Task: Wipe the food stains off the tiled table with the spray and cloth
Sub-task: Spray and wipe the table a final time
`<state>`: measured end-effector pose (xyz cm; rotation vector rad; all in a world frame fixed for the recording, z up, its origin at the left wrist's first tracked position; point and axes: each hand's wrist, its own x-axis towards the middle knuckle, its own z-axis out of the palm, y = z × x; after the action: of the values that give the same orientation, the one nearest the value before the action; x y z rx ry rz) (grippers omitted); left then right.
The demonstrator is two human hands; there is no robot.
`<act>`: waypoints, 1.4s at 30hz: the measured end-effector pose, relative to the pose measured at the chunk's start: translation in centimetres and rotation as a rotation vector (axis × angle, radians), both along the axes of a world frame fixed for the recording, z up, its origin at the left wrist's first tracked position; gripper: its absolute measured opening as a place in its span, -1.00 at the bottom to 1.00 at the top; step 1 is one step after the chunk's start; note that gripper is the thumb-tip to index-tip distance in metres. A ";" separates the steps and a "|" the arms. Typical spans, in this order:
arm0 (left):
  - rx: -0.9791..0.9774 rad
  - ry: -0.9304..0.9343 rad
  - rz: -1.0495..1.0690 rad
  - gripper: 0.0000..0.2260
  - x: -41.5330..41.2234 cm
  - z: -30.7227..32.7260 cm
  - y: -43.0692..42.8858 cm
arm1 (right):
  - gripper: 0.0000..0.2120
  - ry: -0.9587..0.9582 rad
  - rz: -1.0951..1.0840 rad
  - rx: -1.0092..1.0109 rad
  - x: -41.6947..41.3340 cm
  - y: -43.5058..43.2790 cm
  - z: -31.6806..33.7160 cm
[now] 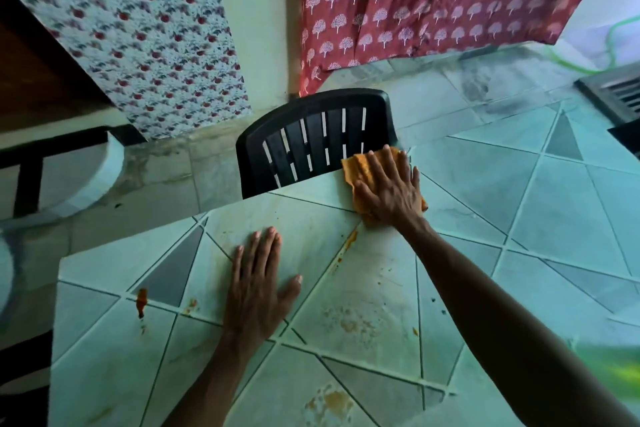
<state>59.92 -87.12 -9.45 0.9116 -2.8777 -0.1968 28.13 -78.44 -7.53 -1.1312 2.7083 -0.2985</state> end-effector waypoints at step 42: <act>0.034 0.041 0.010 -0.26 0.0 0.5 0.0 | -0.25 0.027 0.183 0.030 9.3 3.8 -0.3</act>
<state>59.96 -87.11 -8.97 0.9166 -2.8401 -0.2617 37.40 -74.68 -7.83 -1.3715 2.5987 -0.2156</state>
